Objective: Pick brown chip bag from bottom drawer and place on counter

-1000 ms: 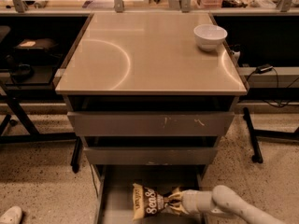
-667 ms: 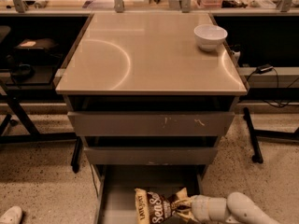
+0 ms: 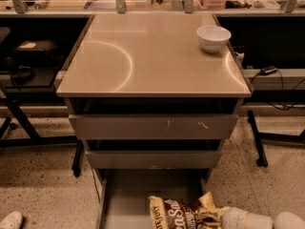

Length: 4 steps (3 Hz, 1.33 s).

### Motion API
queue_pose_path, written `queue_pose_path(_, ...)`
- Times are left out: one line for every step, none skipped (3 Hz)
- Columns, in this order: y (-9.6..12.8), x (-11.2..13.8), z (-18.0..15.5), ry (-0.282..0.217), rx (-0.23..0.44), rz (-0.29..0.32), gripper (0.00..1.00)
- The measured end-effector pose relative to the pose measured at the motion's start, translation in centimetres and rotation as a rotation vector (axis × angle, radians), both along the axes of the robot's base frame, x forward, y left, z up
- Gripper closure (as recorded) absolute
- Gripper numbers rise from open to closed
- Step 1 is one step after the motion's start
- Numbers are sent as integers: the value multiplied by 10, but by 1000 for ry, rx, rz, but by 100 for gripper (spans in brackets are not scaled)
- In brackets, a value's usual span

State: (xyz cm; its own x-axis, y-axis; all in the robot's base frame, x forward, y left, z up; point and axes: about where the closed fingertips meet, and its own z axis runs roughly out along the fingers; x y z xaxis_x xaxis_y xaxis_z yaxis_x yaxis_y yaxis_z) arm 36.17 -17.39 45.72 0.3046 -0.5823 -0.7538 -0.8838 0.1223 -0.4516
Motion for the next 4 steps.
queue_pose_path(-18,-3,88,-90,-57,-94,100)
queue_pose_path(-29,-4,164,-166,-97,-162,100)
queue_pose_path(-29,-4,164,-166,-97,-162,100)
queue_pose_path(-21,13,201,-201,-122,-133,100)
